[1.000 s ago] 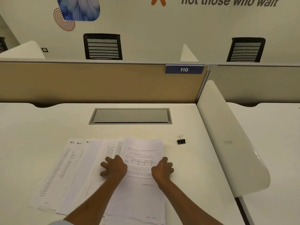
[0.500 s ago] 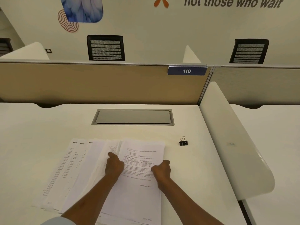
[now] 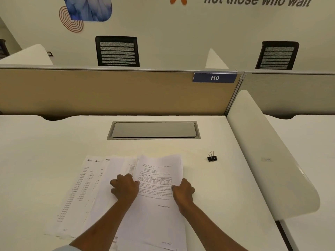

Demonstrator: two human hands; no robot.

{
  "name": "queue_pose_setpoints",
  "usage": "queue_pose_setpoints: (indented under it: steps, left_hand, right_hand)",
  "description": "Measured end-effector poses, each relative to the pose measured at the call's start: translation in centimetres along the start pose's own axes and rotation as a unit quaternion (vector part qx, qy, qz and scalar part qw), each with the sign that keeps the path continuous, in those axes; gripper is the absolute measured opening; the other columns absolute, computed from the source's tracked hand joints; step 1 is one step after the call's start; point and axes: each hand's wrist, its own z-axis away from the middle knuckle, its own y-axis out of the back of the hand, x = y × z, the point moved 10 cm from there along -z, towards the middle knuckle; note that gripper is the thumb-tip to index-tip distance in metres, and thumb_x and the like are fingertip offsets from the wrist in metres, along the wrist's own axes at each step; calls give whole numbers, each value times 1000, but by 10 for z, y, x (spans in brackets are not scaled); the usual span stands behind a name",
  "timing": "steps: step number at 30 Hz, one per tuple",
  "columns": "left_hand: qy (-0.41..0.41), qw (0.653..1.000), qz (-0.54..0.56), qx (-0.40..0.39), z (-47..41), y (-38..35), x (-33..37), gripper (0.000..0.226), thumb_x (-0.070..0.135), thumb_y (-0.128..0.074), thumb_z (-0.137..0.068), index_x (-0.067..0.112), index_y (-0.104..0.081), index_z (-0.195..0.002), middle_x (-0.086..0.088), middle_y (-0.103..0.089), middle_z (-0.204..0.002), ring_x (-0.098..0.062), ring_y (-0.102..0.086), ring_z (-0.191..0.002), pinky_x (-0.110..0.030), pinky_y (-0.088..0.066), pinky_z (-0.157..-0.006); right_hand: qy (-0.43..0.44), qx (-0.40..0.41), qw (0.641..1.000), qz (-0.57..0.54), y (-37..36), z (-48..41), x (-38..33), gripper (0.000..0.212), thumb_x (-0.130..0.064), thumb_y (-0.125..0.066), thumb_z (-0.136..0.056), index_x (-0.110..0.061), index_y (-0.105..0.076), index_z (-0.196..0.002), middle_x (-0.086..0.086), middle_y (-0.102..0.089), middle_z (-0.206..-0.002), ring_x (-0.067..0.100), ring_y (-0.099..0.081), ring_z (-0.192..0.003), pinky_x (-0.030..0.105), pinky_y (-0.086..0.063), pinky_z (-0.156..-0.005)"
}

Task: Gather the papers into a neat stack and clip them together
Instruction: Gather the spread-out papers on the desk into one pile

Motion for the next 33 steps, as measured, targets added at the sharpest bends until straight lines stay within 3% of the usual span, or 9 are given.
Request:
queue_pose_setpoints:
  steps: [4, 12, 18, 21, 23, 27, 30, 33]
  left_hand:
    - [-16, 1000, -7, -6, -6, -2, 1, 37, 46, -58, -88, 19, -60, -112, -8, -55, -112, -27, -52, -109, -38, -48, -89]
    - [-51, 999, 1, -20, -22, 1, -6, 40, 46, -58, -88, 15, -58, -114, -12, -59, -111, -28, -60, -103, -36, -49, -86]
    - [-40, 978, 191, -70, -31, -4, -9, 50, 20, -73, -81, 5, -43, -118, -19, -61, -115, -38, -58, -108, -45, -51, -87]
    - [-24, 963, 242, -118, -35, -8, -11, 49, 15, -76, -78, 0, -43, -112, -21, -62, -113, -39, -62, -102, -44, -54, -83]
    - [-46, 963, 226, -139, -36, -10, -9, 46, 21, -77, -77, 3, -51, -111, -17, -65, -113, -35, -63, -101, -42, -55, -84]
    - [-51, 987, 77, -131, -32, -10, -11, 43, 41, -68, -80, 19, -55, -115, -12, -53, -117, -33, -45, -113, -44, -44, -93]
    - [-22, 989, 74, -122, -26, -8, -13, 37, 38, -61, -84, 23, -50, -116, -12, -40, -112, -34, -37, -112, -50, -39, -93]
    - [-19, 990, 78, -120, -26, -7, -13, 40, 39, -62, -83, 23, -49, -118, -12, -41, -112, -33, -40, -111, -50, -43, -90]
  right_hand:
    - [3, 15, 999, 49, -8, 4, -10, 23, -15, -52, -90, -9, -50, -113, 12, -45, -123, 30, -37, -119, 42, -47, -88]
    - [-14, 45, 999, 20, -20, 2, -9, 20, -9, -48, -84, -8, -52, -103, 11, -53, -114, 31, -48, -109, 45, -51, -89]
    - [-6, 61, 997, -55, -24, 1, -12, 36, -3, -54, -74, -12, -42, -107, 11, -61, -108, 32, -60, -97, 49, -57, -83]
    - [-14, 69, 993, -91, -19, 5, -9, 53, 0, -57, -73, -11, -38, -122, 11, -55, -114, 29, -60, -98, 46, -57, -83]
    - [-26, 68, 991, -113, -18, 6, -6, 60, 2, -58, -74, -7, -37, -130, 12, -54, -117, 28, -61, -99, 44, -58, -83]
    - [-45, 64, 988, -132, -18, 8, -3, 40, 2, -59, -77, -6, -48, -114, 8, -61, -104, 25, -62, -90, 37, -57, -76]
    - [-52, 61, 989, -121, -23, 7, 0, 31, -2, -60, -74, -11, -51, -102, 7, -64, -102, 25, -63, -87, 41, -58, -80]
    - [-46, 53, 993, -93, -30, 0, 3, 28, -6, -59, -71, -13, -56, -98, 5, -66, -100, 25, -64, -87, 45, -58, -82]
